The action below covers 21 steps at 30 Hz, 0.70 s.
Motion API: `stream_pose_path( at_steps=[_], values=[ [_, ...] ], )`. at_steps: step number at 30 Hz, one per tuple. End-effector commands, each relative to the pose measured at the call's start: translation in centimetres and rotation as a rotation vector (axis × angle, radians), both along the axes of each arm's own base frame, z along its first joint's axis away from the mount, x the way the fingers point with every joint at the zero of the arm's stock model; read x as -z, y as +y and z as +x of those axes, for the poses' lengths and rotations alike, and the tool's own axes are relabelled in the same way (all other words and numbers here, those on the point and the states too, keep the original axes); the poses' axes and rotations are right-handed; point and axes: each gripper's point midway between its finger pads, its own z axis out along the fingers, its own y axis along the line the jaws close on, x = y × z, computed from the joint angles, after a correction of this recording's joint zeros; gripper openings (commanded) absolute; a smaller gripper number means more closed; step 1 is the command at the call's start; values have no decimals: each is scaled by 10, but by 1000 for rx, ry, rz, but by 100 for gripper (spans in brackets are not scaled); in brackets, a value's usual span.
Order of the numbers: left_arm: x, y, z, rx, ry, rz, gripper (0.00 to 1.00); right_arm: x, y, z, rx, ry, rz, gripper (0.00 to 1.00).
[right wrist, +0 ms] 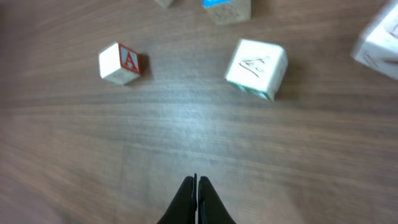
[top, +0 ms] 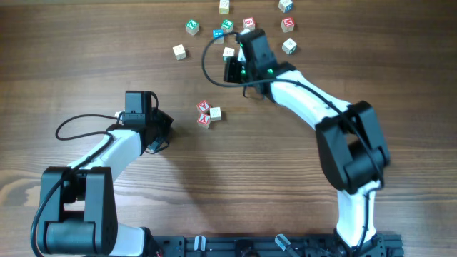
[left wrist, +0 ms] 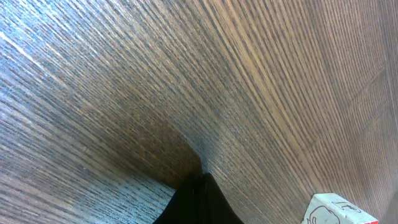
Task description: Form a circle
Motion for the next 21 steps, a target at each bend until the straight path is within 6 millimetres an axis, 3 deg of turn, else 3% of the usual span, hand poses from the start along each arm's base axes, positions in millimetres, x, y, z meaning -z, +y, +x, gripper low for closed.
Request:
stream_pose_path(
  at_steps=[1,4,10,14,21],
  values=[
    [24,15,-25,-15,100,66,4,11,37,-15,-138,28,-54,5],
    [25,15,-27,-14,112,66,4,21,46,-39,-173,91,-87,4],
    [25,15,-27,-14,112,66,4,26,52,-55,-168,178,-49,5],
    [25,15,-27,-14,112,66,4,44,37,-53,-80,211,-112,5],
    [25,15,-27,-14,112,66,4,51,41,-54,-110,217,-100,5]
  ],
)
